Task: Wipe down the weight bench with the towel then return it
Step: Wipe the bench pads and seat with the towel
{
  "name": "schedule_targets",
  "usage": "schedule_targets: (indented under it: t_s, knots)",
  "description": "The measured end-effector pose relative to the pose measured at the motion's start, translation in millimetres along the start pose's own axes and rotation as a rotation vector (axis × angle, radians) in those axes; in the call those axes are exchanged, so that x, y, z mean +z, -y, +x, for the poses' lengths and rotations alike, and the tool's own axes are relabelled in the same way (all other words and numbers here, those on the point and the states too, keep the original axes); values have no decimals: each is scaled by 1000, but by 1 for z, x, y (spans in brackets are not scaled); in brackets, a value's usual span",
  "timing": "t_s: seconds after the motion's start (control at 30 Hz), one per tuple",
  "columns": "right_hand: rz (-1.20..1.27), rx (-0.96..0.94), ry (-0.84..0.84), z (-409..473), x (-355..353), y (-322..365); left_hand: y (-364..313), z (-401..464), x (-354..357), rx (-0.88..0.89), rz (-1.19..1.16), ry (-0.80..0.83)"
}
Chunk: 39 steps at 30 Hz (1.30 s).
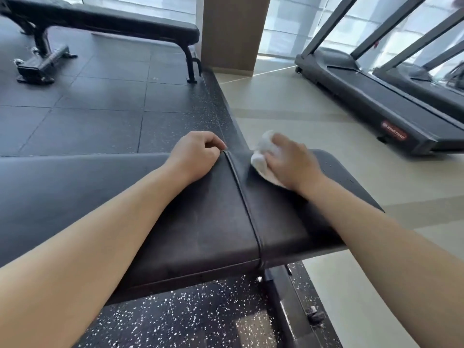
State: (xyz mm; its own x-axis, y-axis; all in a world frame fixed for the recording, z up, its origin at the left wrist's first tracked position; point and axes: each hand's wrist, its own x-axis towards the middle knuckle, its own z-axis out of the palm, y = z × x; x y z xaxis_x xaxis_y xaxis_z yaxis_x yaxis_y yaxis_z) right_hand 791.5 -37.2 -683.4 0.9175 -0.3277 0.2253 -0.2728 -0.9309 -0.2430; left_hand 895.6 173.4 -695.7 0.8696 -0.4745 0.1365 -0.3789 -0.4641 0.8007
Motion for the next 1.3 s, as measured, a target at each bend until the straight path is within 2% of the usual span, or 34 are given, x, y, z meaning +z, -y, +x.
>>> schedule_targets:
  t_s: [0.07,0.17,0.37,0.43,0.5,0.67,0.83,0.97,1.17,1.23,1.3]
  knots:
    - [-31,105,-28,35,6,-12,-5,-3,2,12,42,-2]
    - [-64,96,-31,37,9,-5,-17,-11,7,70,146,36]
    - [30,-153,-17,-104,-22,12,-44,-11,20,228,396,284]
    - [85,-152,-63,-146,-31,7,-58,-10,28,265,432,369]
    - [82,-125,-110,-148,-32,-13,-69,-6,41,322,411,400]
    - [-112,40,-47,-25,-22,-61,-62,-2,64,450,376,308]
    - [-113,132,-76,53,1,-63,-60,-3,57,450,401,298]
    - [-76,138,-85,24,-4,-51,-58,-6,62,436,421,284]
    - [-51,17,-70,-135,-37,-23,-52,-10,66,432,385,274]
    - [-40,36,-46,-142,-43,-25,-55,-12,69,412,394,254]
    - [-65,81,-36,-110,-40,-35,-59,-13,72,378,378,222]
